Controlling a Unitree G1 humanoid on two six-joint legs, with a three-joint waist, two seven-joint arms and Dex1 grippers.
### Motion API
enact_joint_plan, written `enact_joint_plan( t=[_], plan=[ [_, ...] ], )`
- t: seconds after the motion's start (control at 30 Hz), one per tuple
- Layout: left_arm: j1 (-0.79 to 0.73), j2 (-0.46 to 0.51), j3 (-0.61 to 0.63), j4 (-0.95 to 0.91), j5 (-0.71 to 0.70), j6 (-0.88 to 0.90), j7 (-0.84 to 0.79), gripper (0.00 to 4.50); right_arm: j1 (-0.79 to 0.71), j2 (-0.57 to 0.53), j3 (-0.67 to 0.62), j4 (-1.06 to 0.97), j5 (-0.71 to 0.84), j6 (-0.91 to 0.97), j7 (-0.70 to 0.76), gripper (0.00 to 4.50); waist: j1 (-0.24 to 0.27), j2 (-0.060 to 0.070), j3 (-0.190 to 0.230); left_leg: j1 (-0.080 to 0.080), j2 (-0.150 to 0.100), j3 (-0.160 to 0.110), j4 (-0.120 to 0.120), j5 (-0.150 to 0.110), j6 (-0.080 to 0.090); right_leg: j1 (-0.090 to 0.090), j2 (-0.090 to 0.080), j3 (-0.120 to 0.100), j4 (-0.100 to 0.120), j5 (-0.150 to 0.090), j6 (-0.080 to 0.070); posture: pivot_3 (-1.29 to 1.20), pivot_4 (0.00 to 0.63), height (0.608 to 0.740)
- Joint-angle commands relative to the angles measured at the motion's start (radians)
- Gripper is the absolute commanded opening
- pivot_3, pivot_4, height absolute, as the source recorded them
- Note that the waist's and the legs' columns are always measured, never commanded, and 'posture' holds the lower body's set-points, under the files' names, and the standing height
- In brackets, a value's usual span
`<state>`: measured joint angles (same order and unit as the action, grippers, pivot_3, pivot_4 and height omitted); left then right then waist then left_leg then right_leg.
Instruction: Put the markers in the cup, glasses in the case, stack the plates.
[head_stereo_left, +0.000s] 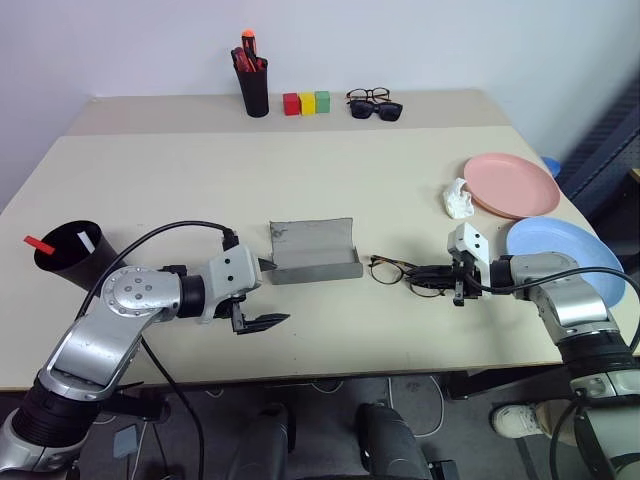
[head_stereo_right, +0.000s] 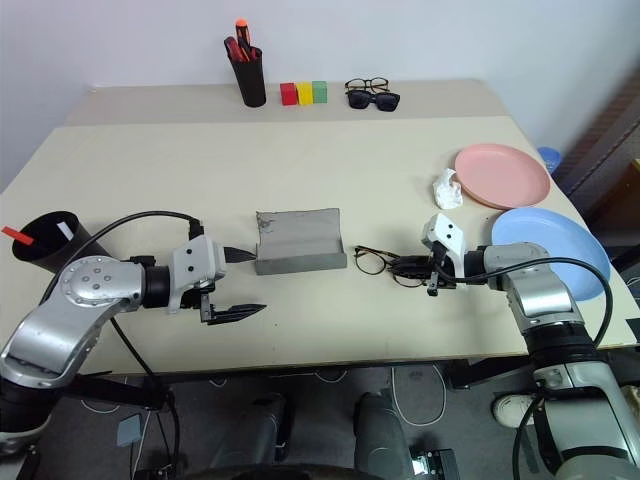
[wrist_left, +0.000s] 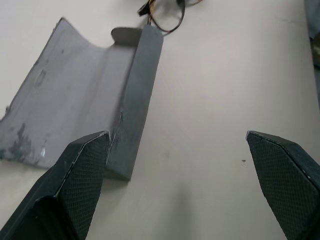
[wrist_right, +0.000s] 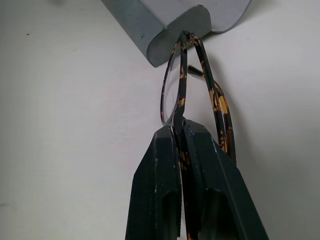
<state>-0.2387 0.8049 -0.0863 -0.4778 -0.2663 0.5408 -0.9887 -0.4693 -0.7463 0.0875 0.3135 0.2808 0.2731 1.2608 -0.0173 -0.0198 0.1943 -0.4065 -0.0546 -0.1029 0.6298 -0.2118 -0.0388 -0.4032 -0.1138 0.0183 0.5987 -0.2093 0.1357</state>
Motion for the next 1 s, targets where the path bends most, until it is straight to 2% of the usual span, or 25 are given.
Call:
enact_joint_plan(
  t=[0.03,0.23,0.33,0.53,0.7,1.0],
  plan=[
    [0.019,-0.006,0.057,-0.030,-0.030,-0.007,0.030,4.50,-0.004,-0.021,-0.051,-0.005,0.001,0.019,-0.035,0.04,0.001,0.000,0.000,0.000,0.000,0.000,0.000,0.000,0.000,0.000,0.000,0.000,0.000,0.000,0.000,0.00,0.150,0.740],
    [0.073,-0.011,0.101,-0.044,-0.106,0.026,0.030,4.50,-0.115,0.001,-0.075,-0.042,0.032,-0.001,-0.030,0.04,-0.005,0.003,0.002,-0.003,0.000,0.001,-0.002,0.000,0.000,-0.005,0.000,0.001,0.000,0.002,-0.003,0.00,0.150,0.740],
    [0.120,0.009,0.120,-0.056,-0.129,0.049,0.028,4.50,-0.212,0.059,-0.049,-0.052,0.037,-0.016,-0.029,0.04,-0.012,0.003,0.002,-0.002,0.000,0.002,-0.003,0.000,0.000,-0.006,0.001,0.001,0.001,0.002,-0.003,0.00,0.150,0.740],
    [0.164,0.020,0.144,-0.093,-0.153,0.048,0.042,4.50,-0.304,0.195,0.026,-0.034,0.022,-0.046,0.005,0.04,-0.003,0.003,0.002,-0.002,0.000,0.000,-0.003,0.000,0.000,-0.005,0.001,0.000,0.000,0.002,-0.003,0.00,0.150,0.740],
    [0.185,0.031,0.162,-0.119,-0.173,0.069,0.059,4.50,-0.331,0.295,0.112,0.083,-0.055,-0.164,0.022,0.04,-0.001,0.003,0.002,-0.002,0.000,0.000,-0.003,0.000,0.000,-0.005,0.001,0.000,0.000,0.002,-0.003,0.00,0.150,0.740],
    [0.254,0.042,0.195,-0.182,-0.196,0.088,0.091,4.50,-0.420,0.396,0.118,0.318,-0.121,-0.329,-0.012,0.04,-0.015,0.003,0.002,-0.002,0.000,0.000,-0.004,0.000,0.000,-0.007,0.002,0.000,0.002,0.002,-0.003,0.00,0.150,0.740]
  ],
)
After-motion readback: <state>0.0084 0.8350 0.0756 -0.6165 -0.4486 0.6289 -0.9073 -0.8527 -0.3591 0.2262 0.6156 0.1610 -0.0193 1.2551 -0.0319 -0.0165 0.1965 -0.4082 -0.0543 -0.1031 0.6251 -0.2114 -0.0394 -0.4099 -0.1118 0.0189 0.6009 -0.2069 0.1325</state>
